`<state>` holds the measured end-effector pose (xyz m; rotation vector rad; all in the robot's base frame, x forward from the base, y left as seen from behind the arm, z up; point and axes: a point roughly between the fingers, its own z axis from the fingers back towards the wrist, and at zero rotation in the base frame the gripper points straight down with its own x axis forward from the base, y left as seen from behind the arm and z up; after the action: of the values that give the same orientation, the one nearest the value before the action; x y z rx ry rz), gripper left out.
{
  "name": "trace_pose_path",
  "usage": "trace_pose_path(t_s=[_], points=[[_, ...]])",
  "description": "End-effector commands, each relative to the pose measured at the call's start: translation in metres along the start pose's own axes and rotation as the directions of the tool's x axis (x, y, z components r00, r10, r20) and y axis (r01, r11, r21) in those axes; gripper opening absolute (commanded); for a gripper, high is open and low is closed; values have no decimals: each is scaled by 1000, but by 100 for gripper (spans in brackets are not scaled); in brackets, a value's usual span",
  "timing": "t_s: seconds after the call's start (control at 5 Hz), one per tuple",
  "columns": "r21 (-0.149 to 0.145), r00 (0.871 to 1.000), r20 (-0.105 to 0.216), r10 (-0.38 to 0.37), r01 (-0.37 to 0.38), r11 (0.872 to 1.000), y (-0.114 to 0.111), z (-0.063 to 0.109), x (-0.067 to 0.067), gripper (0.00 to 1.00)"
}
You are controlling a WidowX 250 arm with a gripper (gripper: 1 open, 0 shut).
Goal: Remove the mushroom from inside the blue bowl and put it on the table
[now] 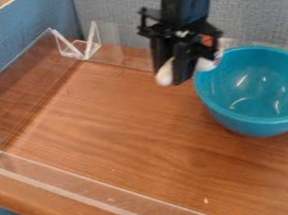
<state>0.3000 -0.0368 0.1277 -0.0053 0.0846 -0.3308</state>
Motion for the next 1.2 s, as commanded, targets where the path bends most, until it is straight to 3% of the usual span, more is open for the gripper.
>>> trace_pose_path(t_s=[0.0, 0.4, 1.0], points=[[11, 999, 51, 6, -7, 1000, 15, 11, -12, 0], [-3, 1000, -14, 2, -2, 1000, 27, -19, -30, 0], [-27, 998, -61, -24, 23, 999, 32, -51, -30, 0]])
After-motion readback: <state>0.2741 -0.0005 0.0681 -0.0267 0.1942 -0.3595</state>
